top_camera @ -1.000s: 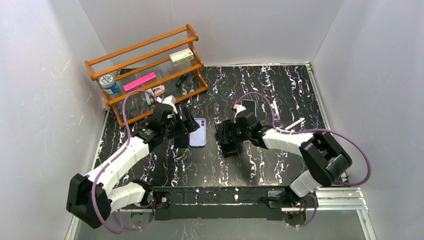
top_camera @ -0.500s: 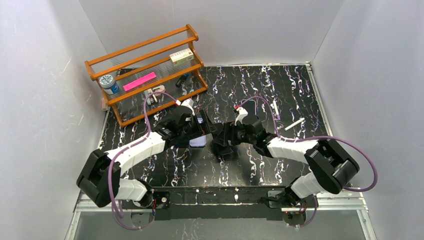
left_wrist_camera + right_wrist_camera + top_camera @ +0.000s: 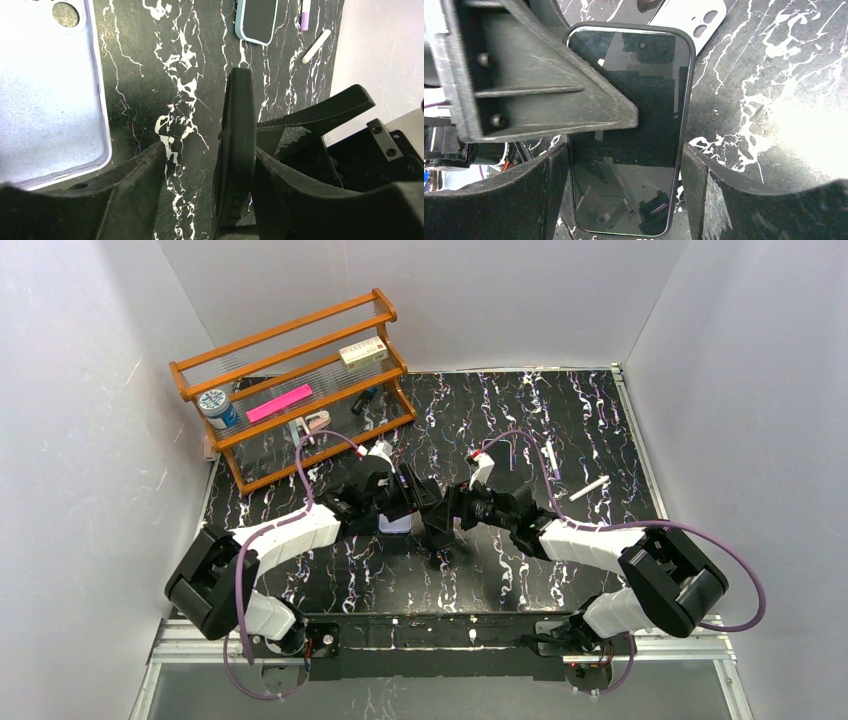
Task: Take the phone out of the phone case
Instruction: Pick up the phone at the center of the board.
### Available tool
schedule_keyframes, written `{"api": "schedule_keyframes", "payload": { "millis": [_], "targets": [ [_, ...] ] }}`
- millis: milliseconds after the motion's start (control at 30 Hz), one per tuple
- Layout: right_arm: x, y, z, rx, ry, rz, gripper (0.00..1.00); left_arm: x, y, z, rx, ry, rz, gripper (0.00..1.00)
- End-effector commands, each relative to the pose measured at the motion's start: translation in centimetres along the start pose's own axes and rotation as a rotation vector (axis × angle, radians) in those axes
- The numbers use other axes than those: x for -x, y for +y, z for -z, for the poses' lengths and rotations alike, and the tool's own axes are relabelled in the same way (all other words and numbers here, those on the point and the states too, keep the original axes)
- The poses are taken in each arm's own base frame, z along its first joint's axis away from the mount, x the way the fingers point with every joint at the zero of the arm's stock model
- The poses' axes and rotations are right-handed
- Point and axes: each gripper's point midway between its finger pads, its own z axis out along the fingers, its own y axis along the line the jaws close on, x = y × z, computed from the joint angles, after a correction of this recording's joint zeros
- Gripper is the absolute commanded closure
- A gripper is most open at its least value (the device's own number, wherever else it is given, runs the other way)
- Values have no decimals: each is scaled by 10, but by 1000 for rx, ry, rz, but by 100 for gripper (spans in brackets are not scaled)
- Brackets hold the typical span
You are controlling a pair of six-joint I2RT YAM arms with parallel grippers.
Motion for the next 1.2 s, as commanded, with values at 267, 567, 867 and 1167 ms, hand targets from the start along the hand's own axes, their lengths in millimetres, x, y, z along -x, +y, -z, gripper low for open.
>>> {"api": "schedule_keyframes", "payload": {
  "millis": [267, 567, 867, 1167],
  "targets": [
    [47, 46, 3, 169, -140, 108, 87, 6, -18, 4, -73, -27, 49, 94],
    [61, 56, 20, 180, -226, 3, 42, 42, -18, 31, -139, -215, 167, 100],
    [75, 60, 46, 168, -326, -116, 7, 71, -25, 60, -266, -365, 298, 100],
    [68, 69, 53, 234, -318, -232, 13, 92, -31, 95, -417, -508, 450, 100]
  ]
}}
